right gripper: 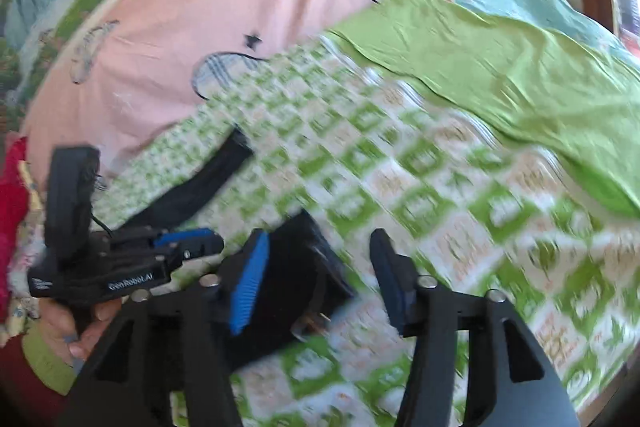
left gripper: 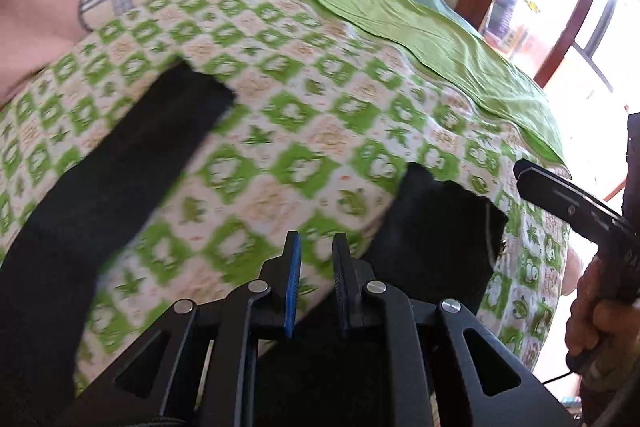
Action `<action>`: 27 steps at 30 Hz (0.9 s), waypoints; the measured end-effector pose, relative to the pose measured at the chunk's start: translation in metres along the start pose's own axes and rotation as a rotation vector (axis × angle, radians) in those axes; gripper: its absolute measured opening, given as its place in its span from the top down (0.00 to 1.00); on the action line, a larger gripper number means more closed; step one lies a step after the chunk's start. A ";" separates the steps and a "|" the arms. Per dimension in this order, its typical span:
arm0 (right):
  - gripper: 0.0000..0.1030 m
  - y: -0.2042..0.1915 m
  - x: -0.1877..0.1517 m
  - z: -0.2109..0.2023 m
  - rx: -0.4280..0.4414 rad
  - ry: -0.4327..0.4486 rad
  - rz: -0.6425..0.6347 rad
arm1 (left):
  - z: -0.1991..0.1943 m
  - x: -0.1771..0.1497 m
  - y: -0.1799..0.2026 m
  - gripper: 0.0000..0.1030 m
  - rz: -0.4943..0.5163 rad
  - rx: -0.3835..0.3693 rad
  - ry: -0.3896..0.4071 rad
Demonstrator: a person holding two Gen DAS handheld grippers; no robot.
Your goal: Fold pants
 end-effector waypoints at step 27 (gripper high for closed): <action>0.46 -0.147 0.051 0.199 0.075 -0.301 -0.297 | -0.076 -0.102 -0.217 0.56 -0.265 0.261 -0.076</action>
Point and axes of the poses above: each gripper's, at about its wrist camera, not at the fingertips, and z roughly the way its jaws point, y to its right, x to its top, the point moved 7 cm from there along z, roughly the way its jaws point, and after that the axes turned 15 degrees about z, right-handed, at the moved point
